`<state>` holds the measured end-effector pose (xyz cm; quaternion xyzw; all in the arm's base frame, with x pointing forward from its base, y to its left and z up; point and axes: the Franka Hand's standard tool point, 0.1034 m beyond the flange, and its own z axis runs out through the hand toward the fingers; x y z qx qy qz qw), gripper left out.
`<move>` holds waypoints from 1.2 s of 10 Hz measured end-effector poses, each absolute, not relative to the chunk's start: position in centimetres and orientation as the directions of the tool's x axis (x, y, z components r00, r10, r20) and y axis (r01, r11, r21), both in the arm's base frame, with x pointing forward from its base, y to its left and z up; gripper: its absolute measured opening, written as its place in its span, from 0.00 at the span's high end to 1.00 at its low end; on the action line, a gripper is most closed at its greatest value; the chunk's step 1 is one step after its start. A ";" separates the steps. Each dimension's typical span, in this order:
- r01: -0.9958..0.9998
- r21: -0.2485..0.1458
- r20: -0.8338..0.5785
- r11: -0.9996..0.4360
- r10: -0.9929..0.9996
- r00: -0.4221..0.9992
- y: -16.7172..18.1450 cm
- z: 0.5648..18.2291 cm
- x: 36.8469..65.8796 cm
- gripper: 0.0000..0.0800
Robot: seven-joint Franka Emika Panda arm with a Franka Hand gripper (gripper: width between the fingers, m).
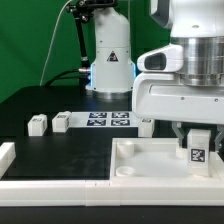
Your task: Assemble one leg
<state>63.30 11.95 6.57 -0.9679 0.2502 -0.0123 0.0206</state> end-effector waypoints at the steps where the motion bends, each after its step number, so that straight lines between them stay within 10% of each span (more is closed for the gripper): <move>1: -0.588 -0.053 0.011 -0.807 -0.589 0.808 12.1 6.5 63.3 0.64; 8: -0.828 -0.061 -0.015 -0.558 -0.829 0.560 12.5 6.5 63.3 0.64; 9: -0.815 -0.062 -0.013 -0.577 -0.816 0.579 12.5 6.5 63.3 0.33; 12: -0.680 -0.061 0.002 -0.731 -0.681 0.732 12.4 6.5 63.3 0.20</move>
Offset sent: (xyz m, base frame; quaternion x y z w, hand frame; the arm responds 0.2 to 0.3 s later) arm -0.0007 -0.0011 -0.0042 0.0040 0.0080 0.1563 0.9877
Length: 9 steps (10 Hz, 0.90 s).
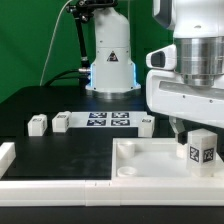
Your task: Assemble one leg
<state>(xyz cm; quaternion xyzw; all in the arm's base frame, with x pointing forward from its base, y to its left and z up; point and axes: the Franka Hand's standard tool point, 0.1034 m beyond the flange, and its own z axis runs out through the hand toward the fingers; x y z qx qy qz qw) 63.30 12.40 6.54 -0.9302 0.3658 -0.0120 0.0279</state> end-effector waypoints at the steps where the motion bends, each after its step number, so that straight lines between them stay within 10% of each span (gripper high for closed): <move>1: -0.603 -0.058 0.010 -0.796 -0.604 0.797 12.5 6.6 63.3 0.19; 9: 0.065 -0.010 0.051 -0.998 0.064 0.997 12.2 6.7 63.5 0.19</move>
Offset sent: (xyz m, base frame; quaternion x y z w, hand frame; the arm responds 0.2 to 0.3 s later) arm 0.0007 0.0050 0.0012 0.0004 0.0007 -0.1944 0.9809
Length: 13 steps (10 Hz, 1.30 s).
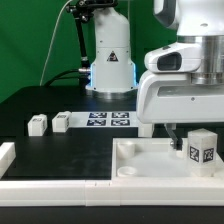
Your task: Assemble one leg
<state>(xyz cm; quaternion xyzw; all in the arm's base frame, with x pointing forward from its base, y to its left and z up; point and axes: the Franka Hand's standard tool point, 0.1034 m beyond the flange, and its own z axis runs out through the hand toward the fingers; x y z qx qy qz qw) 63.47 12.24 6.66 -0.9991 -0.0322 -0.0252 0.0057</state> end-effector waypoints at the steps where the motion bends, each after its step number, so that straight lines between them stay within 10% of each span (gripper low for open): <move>1: 0.164 0.001 0.048 -0.986 0.164 0.985 11.9 6.6 63.5 0.19; 6: 0.231 0.009 0.047 -0.973 0.231 0.972 11.7 6.6 63.5 0.64; 13: -0.342 -0.024 0.050 -0.939 -0.343 0.938 11.8 6.5 63.4 0.64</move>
Offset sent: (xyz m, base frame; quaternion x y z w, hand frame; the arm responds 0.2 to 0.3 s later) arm 0.0000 0.0000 0.0000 0.0000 0.0000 0.0000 1.0000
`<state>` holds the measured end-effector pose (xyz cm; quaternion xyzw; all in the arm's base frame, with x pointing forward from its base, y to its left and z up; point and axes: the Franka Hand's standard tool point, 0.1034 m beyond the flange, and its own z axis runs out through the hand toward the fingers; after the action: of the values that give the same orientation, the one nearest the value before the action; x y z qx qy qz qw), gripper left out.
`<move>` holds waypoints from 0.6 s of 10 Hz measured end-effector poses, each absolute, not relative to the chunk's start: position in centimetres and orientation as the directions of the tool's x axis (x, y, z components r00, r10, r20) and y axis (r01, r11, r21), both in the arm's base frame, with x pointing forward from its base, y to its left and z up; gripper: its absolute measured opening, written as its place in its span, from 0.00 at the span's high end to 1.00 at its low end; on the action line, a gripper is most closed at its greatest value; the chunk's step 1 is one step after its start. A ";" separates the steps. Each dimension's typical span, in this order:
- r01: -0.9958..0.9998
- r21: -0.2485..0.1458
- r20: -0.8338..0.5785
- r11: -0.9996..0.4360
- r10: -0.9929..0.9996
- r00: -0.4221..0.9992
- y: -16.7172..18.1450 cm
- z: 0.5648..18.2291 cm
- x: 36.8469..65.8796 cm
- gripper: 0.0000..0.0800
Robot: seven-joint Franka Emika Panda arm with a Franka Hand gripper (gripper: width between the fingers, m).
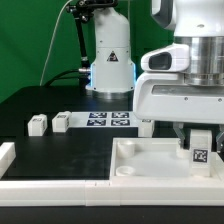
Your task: Assemble one leg
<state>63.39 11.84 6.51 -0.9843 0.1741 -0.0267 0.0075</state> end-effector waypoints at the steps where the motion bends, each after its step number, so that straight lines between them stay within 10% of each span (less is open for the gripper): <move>1: -0.425 -0.020 0.050 -0.905 -0.425 0.904 11.4 6.5 63.3 0.64; 6: -0.669 0.018 0.067 -0.743 -0.667 0.742 9.3 6.6 62.9 0.62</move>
Offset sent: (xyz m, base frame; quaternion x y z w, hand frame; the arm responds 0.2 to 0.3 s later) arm -0.0020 -0.0015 0.0005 -0.0182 0.0211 0.2581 0.9657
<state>62.95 9.27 6.57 -0.9330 0.3581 -0.0280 -0.0205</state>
